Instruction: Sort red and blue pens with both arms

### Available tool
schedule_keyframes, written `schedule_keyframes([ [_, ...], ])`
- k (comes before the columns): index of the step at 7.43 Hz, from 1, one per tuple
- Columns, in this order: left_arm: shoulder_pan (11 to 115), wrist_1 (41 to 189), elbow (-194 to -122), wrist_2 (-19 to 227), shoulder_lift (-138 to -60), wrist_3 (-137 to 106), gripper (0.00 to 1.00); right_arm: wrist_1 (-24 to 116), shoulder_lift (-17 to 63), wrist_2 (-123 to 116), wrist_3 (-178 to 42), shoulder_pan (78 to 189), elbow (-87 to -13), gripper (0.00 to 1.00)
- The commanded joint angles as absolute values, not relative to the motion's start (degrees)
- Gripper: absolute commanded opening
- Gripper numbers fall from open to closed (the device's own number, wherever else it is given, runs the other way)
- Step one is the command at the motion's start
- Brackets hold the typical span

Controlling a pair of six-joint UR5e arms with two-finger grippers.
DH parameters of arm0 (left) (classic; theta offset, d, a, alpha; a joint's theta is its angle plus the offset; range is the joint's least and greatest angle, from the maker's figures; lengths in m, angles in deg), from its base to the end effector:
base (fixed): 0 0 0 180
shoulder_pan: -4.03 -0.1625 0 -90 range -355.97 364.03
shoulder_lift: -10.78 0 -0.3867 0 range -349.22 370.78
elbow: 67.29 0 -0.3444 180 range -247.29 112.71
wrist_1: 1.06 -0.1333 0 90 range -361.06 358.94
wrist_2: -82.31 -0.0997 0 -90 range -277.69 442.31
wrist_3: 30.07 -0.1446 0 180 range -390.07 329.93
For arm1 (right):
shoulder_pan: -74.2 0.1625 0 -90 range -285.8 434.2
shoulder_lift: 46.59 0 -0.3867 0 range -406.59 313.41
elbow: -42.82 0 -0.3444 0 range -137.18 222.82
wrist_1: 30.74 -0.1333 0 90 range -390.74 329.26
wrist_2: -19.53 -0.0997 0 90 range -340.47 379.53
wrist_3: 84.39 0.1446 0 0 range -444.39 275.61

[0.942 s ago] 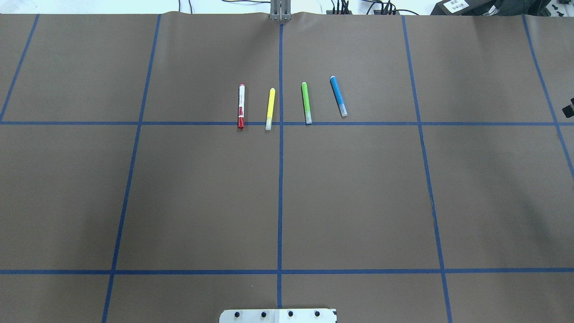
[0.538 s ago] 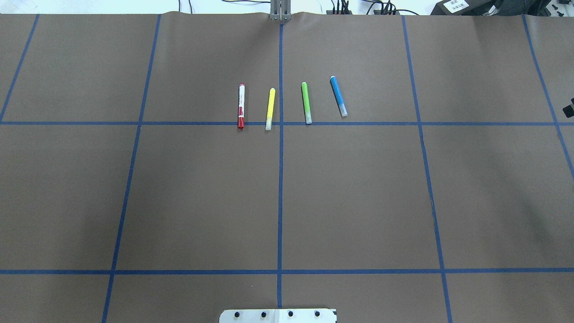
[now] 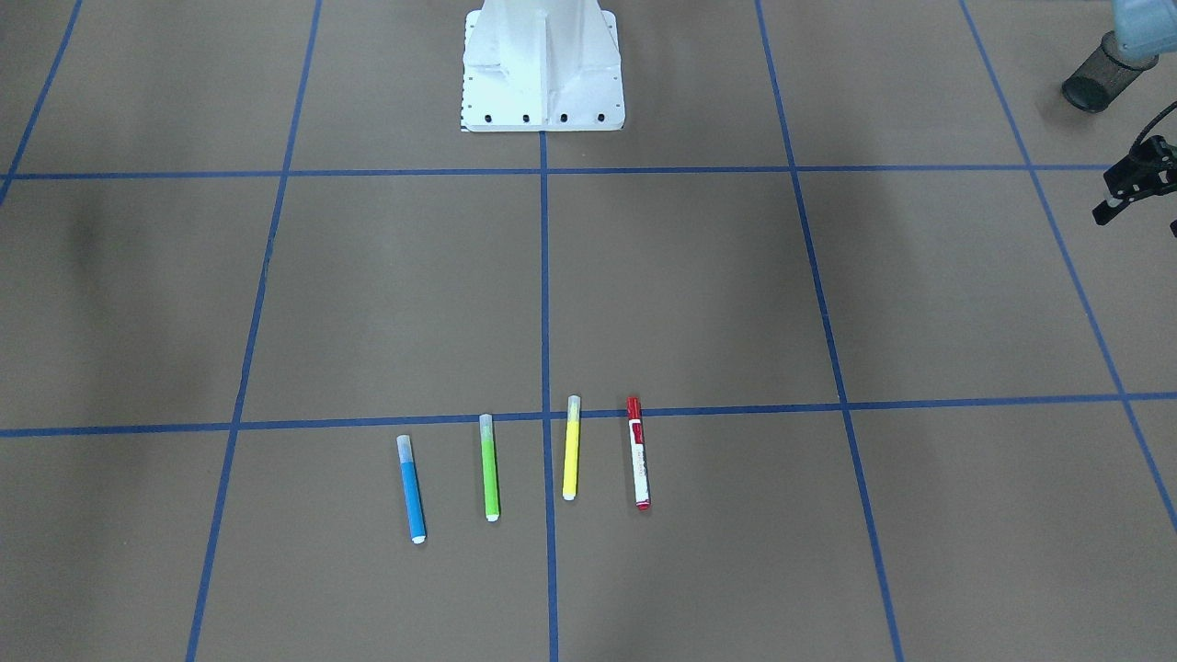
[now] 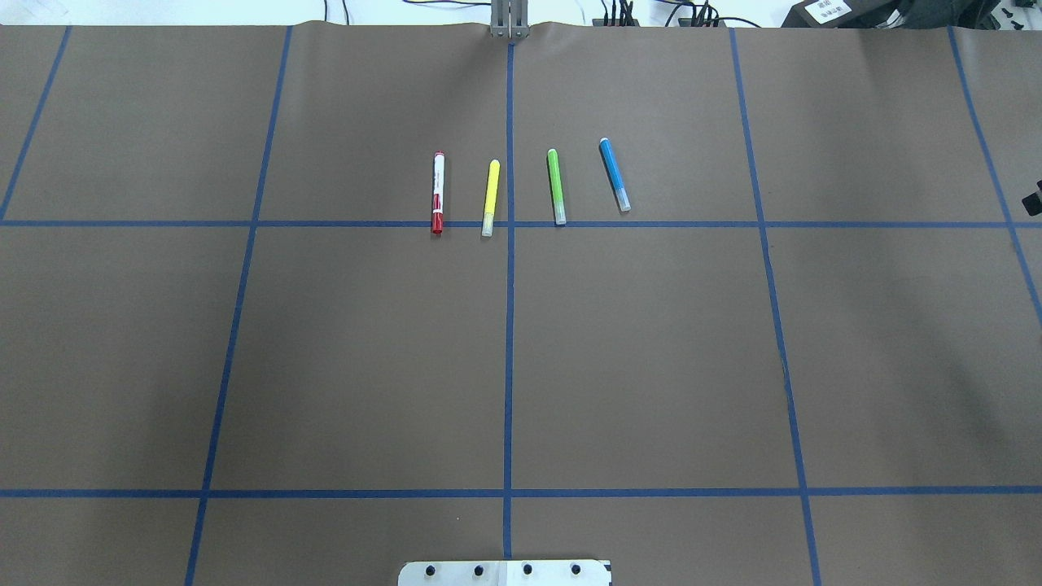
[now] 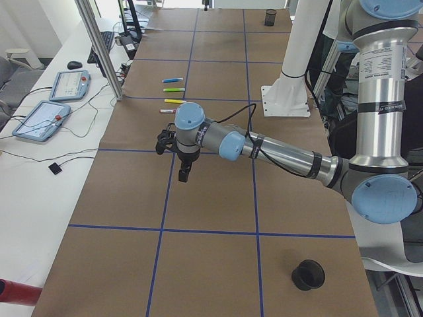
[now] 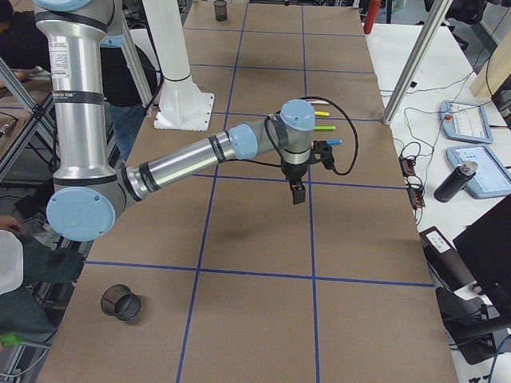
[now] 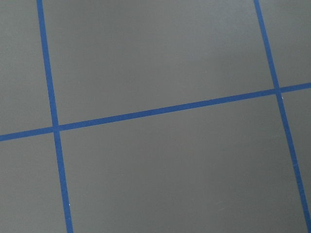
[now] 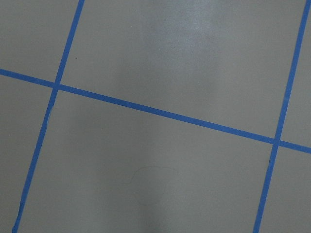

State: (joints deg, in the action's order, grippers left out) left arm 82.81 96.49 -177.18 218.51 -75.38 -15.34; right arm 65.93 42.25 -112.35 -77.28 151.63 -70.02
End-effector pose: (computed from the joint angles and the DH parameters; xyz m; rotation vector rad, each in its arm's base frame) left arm 0.0566 -0.4338 0.5049 0.2007 0.8611 0.1088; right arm -0.0620 -0.4469 0.4821 0.1608 -0.7649 -0.2009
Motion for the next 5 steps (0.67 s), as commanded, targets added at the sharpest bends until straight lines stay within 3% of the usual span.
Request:
schedule_keyframes([
  [1,82.87,96.41,-177.33,218.02,-75.18,-15.31,1.00,65.94,42.36,-112.22,-75.88,151.63,-71.17,1.00],
  [5,74.99,96.41,-176.81,215.23,-82.80,-5.93,0.99,65.85,43.94,-112.48,-75.60,151.46,-73.37,1.00],
])
